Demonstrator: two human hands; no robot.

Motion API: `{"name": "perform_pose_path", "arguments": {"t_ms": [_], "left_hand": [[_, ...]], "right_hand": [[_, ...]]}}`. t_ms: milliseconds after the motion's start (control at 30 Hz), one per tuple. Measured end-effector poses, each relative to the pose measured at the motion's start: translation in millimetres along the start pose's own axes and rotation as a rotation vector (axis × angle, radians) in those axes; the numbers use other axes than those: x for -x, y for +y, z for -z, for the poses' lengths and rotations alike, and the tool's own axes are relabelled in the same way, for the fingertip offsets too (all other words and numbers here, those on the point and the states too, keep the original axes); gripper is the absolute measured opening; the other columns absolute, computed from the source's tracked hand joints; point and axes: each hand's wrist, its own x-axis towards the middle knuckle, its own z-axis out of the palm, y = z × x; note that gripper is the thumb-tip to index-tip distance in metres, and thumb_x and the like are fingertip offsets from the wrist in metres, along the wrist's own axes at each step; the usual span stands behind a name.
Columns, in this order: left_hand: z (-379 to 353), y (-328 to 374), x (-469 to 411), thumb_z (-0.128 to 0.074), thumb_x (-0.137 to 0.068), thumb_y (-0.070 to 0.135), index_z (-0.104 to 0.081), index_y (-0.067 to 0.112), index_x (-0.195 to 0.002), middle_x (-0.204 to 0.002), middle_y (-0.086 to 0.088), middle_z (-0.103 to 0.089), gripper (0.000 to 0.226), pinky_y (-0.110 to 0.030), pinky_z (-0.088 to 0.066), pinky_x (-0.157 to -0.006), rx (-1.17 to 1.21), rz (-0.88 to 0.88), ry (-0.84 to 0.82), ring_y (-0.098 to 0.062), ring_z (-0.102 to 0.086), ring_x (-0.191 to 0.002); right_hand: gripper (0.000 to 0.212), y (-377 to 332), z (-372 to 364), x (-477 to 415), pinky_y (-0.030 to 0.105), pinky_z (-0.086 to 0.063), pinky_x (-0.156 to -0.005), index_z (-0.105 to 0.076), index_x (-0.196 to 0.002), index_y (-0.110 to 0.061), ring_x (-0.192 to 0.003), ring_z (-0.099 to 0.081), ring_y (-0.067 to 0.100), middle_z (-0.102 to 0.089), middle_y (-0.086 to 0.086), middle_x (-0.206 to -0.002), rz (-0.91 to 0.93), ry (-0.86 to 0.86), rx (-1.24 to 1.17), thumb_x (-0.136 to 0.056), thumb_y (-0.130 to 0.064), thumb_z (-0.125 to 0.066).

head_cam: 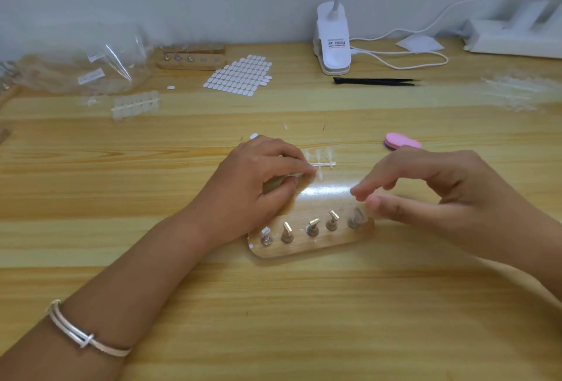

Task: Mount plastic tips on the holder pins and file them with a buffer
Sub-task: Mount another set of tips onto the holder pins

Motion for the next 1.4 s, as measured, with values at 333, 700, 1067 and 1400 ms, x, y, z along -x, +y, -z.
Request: {"name": "perform_pose_path", "arguments": {"t_ms": [333,700,1067,1400], "left_hand": [[0.1,-0.4,-0.2,-0.058,-0.087,0.012,-0.076,0.018,-0.109,-0.109,0.006,-0.068,0.028,-0.032,-0.035,-0.101,0.013,0.015,-0.002,-0.017,-0.06,-0.104],[0.9,0.6,0.3,-0.062,-0.088,0.007,-0.076,0.017,-0.109,-0.109,0.004,-0.069,0.027,-0.034,-0.036,-0.102,0.031,0.018,0.004,-0.018,-0.06,-0.105],[3.0,3.0,0.7,-0.062,-0.089,0.016,-0.077,0.015,-0.105,-0.106,0.006,-0.071,0.022,-0.037,-0.039,-0.1,0.04,0.033,0.023,-0.017,-0.061,-0.103],[4.4,6.3,1.4,-0.06,-0.087,0.015,-0.077,0.013,-0.104,-0.105,0.004,-0.072,0.024,-0.047,-0.046,-0.089,-0.017,0.009,0.008,-0.021,-0.063,-0.101]], "right_hand": [[0.009,-1.0,-14.4,1.0,0.024,-0.051,-0.074,-0.069,-0.075,-0.023,-0.083,-0.065,0.02,-0.065,-0.009,-0.087,-0.004,-0.063,-0.035,-0.081,-0.02,-0.074],[0.017,0.7,-19.1,5.5,0.026,-0.047,-0.08,-0.06,-0.074,-0.026,-0.088,-0.061,0.018,-0.063,-0.008,-0.091,0.103,0.004,0.096,-0.082,-0.021,-0.074],[0.024,-1.1,6.0,-59.8,0.013,-0.039,-0.081,-0.077,-0.099,-0.026,-0.102,-0.055,0.01,-0.067,-0.014,-0.099,-0.084,-0.153,0.356,-0.078,-0.037,-0.079],[0.009,8.9,-9.4,-68.9,0.039,-0.046,-0.086,-0.077,-0.09,-0.011,-0.092,-0.058,0.022,-0.068,0.0,-0.09,0.05,-0.149,0.428,-0.093,-0.018,-0.071]]}}
